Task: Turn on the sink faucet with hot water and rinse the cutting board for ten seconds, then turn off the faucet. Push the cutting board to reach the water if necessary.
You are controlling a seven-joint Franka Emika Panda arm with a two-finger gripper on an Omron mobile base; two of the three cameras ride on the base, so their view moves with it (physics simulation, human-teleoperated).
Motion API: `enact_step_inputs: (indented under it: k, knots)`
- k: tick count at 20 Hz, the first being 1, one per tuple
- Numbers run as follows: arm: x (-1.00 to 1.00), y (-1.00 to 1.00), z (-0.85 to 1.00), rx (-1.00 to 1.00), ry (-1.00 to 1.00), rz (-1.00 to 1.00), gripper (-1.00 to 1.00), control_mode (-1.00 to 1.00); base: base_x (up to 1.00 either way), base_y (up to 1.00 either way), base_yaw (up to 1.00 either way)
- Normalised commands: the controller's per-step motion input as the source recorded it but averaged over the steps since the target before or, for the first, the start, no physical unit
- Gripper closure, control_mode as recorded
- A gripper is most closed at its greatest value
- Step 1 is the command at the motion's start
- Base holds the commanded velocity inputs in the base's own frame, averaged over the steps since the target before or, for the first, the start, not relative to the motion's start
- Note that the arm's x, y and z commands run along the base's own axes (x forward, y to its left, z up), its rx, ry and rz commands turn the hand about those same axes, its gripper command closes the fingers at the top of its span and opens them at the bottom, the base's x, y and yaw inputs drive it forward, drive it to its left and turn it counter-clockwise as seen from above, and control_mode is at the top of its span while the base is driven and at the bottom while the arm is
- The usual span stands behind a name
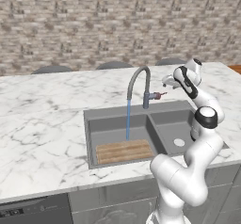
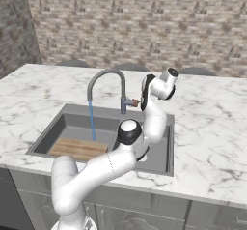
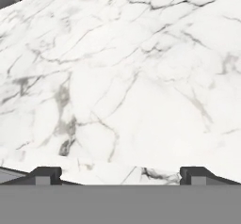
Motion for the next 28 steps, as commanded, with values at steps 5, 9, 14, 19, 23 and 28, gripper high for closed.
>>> enact_step_inputs:
  k: [5, 9, 14, 19, 23, 28]
  knots:
    - [0.00, 0.00, 0.00, 0.00, 0.00, 0.00, -1.00, -1.00, 0.00, 0.00, 0.00]
    - [0.00, 0.00, 0.00, 0.00, 0.00, 0.00, -1.00, -1.00, 0.00, 0.00, 0.00]
    - [0.00, 0.00, 0.00, 0.00, 0.00, 0.00, -1.00, -1.00, 0.00, 0.00, 0.00]
    - [0.00, 0.00, 0.00, 0.00, 0.00, 0.00, -1.00, -1.00, 0.00, 0.00, 0.00]
    - [0.00, 0.00, 0.00, 0.00, 0.00, 0.00, -1.00, -1.00, 0.00, 0.00, 0.00]
    - [0.00, 0.00, 0.00, 0.00, 0.00, 0.00, -1.00, -1.00, 0.00, 0.00, 0.00]
